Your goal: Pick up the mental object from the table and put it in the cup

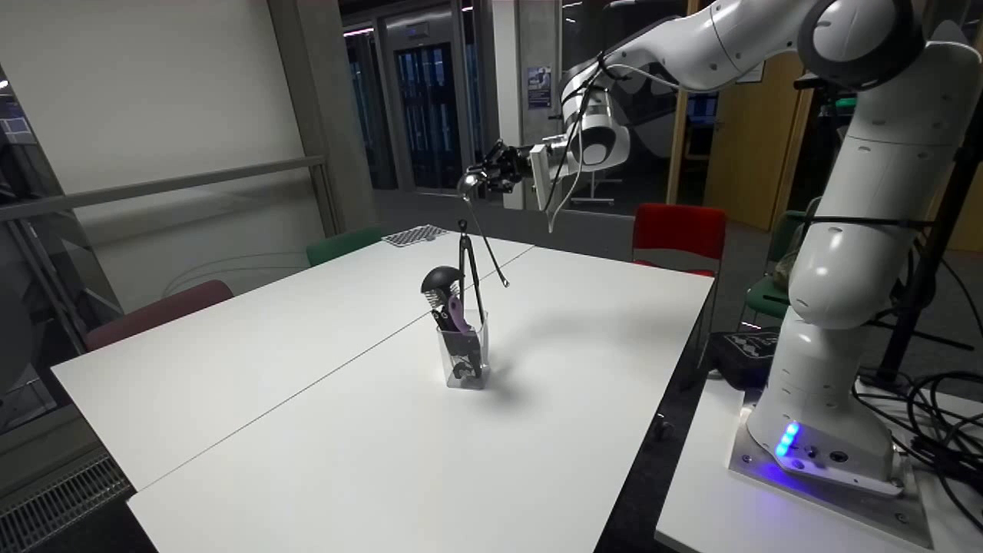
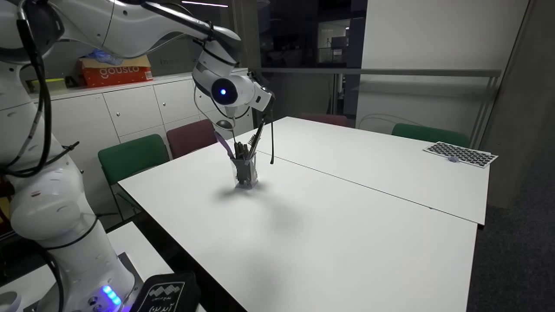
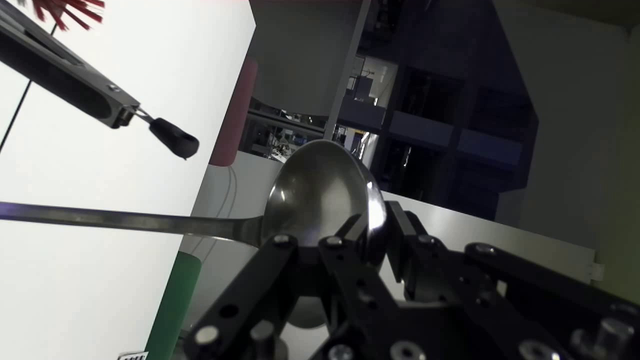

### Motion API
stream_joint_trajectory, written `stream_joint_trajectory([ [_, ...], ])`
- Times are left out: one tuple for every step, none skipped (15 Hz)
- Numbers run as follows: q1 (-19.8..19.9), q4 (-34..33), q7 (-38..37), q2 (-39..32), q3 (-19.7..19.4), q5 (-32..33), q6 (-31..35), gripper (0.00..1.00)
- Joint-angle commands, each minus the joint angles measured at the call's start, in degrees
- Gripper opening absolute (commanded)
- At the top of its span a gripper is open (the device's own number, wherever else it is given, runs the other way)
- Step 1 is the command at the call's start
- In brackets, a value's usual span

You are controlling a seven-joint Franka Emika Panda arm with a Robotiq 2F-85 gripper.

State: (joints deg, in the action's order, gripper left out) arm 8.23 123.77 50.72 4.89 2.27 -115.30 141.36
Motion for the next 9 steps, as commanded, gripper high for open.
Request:
stream_joint_trajectory([
  [-0.9, 4.8, 3.4, 4.4, -2.8, -1.8, -3.3, 0.02],
  [-0.9, 5.5, 4.1, 5.0, -3.1, -2.0, -3.8, 0.02],
  [-0.9, 6.1, 4.4, 5.3, -3.3, -2.0, -4.2, 0.02],
  [-0.8, 6.8, 4.9, 6.0, -3.6, -1.9, -5.3, 0.02],
  [-0.7, 7.5, 5.5, 6.8, -3.9, -1.6, -6.6, 0.02],
  [-0.5, 8.3, 6.5, 7.6, -4.2, -1.5, -8.1, 0.02],
  [-0.4, 9.0, 8.0, 8.5, -4.5, -1.8, -9.4, 0.02],
  [-0.3, 9.7, 9.2, 9.2, -4.7, -1.9, -10.5, 0.02],
  [-0.2, 10.3, 9.8, 9.8, -4.9, -1.9, -11.4, 0.02],
])
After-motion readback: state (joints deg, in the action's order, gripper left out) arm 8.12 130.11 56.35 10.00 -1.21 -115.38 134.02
